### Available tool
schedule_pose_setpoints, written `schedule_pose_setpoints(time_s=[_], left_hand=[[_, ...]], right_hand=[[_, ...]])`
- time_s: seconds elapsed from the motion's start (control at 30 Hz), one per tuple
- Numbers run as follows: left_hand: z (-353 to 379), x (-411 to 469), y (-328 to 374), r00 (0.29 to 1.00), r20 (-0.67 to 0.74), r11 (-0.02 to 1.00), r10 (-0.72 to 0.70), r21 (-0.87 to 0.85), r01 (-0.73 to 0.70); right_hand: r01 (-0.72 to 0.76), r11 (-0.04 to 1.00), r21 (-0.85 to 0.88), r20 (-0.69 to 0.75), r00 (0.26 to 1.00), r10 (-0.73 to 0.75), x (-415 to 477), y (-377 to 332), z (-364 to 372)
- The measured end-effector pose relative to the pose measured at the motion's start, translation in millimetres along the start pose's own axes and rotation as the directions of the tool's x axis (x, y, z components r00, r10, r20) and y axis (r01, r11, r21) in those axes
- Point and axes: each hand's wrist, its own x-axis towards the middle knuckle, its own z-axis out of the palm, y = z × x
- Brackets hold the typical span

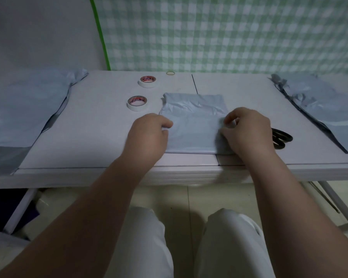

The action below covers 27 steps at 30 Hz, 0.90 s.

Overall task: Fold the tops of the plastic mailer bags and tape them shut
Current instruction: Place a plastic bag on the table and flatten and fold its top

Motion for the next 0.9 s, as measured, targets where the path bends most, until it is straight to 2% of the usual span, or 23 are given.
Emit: schedule_pose_setpoints(time_s=[0.1, 0.33, 0.6, 0.73, 0.8, 0.9], left_hand=[[-1.5, 0.8, -0.1, 1.000, 0.019, 1.000, 0.025, 0.016, -0.025], [-8.6, 0.9, -0.7, 0.997, 0.015, 0.992, -0.071, -0.106, 0.072], [-15.1, 3.8, -6.4, 0.985, 0.171, 0.999, 0.005, 0.044, -0.013], [-18.8, 6.0, -7.7, 0.973, 0.230, 0.999, 0.024, 0.032, -0.032], [-20.1, 7.6, -7.6, 0.953, 0.302, 0.993, 0.033, 0.101, -0.067], [-18.0, 9.4, -8.1, 0.942, 0.336, 0.984, 0.022, 0.159, -0.079]], right_hand=[[-0.020, 1.000, -0.002, 0.005, 1.000, 0.020, -3.1, 0.5, 2.5], [-0.018, 0.994, 0.105, -0.090, 0.996, 0.028, -9.6, 5.0, 2.7], [0.005, 0.998, 0.068, -0.018, 1.000, -0.004, -12.4, 12.5, -5.0], [0.017, 1.000, 0.017, -0.028, 0.999, -0.017, -15.0, 13.9, -3.3], [0.024, 1.000, -0.014, -0.033, 0.999, -0.024, -16.2, 13.8, -1.4], [0.025, 0.999, -0.045, -0.032, 0.999, -0.026, -18.4, 12.6, -0.8]])
